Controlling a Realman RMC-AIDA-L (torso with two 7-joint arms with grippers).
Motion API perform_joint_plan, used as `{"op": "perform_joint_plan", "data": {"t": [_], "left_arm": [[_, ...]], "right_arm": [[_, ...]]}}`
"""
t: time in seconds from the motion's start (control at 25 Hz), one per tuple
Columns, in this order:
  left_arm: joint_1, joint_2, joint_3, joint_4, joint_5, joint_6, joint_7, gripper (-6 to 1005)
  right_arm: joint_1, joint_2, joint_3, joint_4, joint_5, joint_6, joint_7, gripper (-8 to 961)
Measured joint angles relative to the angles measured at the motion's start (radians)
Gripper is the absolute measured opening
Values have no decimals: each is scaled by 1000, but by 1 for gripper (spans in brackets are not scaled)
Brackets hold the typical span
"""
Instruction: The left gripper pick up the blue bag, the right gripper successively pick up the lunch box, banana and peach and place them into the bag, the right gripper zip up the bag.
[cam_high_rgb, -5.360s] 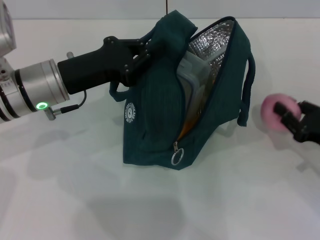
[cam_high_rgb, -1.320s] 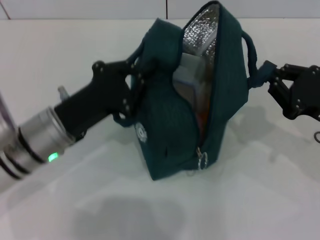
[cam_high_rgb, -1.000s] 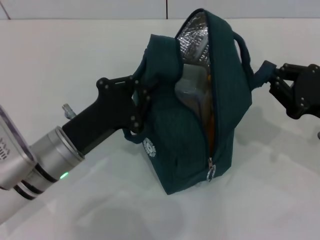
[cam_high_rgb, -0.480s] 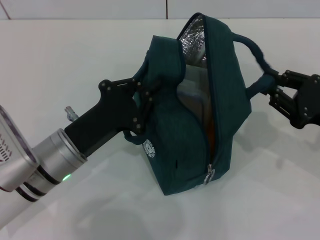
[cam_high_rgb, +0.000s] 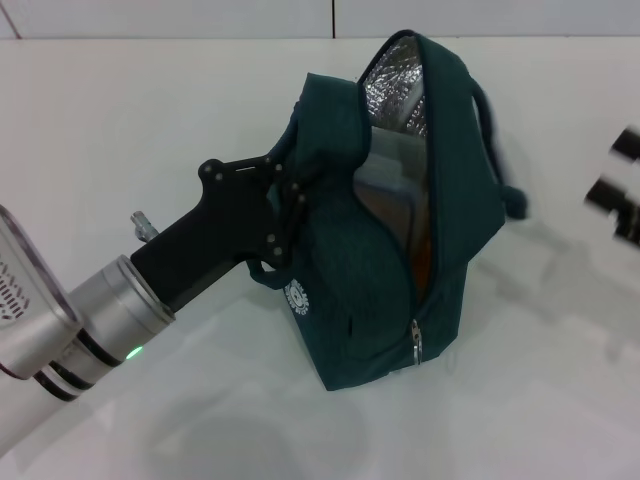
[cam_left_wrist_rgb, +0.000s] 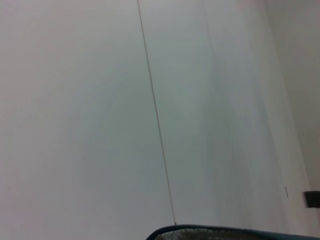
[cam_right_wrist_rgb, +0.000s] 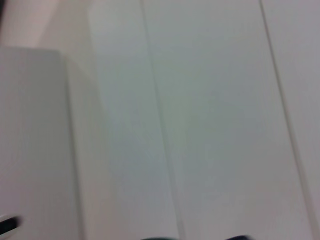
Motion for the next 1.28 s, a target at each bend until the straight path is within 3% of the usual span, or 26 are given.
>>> {"op": "perform_joint_plan", "data": {"t": [0.2, 0.28, 0.6, 0.88, 1.28], "left_arm": [[-4, 0, 0, 3, 0, -9, 0, 50], [-10, 0, 0, 3, 0, -11, 1, 50], [-15, 0, 0, 6, 2, -12, 1, 50], [-24, -1, 0, 6, 6, -13, 1, 50], [-19, -1, 0, 6, 3, -13, 1, 51]], "right_arm": [[37, -6, -8, -1, -211, -33, 1, 615], [64, 1, -9, 1, -302, -22, 11, 638], [196, 80, -24, 13, -585, 165, 135, 643], [268, 94, -132, 27, -595, 199, 208, 633], [272, 96, -141, 22, -525, 209, 226, 620]]}}
